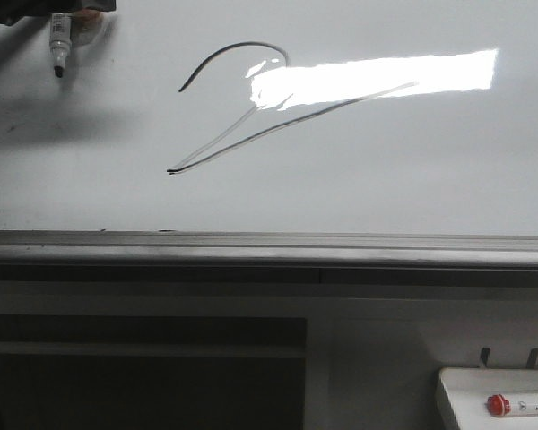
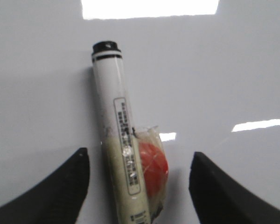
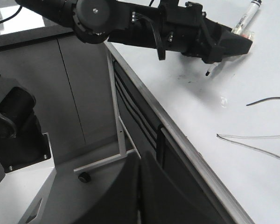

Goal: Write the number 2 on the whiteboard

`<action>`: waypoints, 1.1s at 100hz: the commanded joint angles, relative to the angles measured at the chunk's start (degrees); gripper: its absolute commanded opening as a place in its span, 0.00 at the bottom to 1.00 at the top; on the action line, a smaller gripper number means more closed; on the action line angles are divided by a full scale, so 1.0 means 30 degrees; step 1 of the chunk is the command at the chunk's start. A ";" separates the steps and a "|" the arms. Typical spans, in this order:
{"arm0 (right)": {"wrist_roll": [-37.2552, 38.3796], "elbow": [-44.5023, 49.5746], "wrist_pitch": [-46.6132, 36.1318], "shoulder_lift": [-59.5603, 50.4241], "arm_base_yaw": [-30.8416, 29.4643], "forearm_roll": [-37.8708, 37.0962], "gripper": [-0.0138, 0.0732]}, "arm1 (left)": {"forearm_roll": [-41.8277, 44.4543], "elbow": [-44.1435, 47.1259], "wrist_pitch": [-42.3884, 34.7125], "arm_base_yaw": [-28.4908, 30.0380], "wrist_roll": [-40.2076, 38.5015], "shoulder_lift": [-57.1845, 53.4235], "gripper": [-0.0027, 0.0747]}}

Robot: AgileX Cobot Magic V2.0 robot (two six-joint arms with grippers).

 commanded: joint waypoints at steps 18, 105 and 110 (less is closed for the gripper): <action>0.0033 -0.0493 -0.0927 0.0058 -0.0106 0.0282 0.08 | -0.0788 -0.0213 0.0071 0.0224 -0.0244 0.0327 0.76; -0.0001 -0.0493 -0.4084 -0.2590 -0.0117 -0.5159 0.08 | 0.1902 0.1279 0.5736 0.0224 0.0991 -1.3306 0.36; -0.0001 -0.0477 -0.4084 -0.3503 -0.0191 -0.5841 0.08 | 0.2711 0.1917 0.6341 0.0224 0.0991 -1.4491 0.26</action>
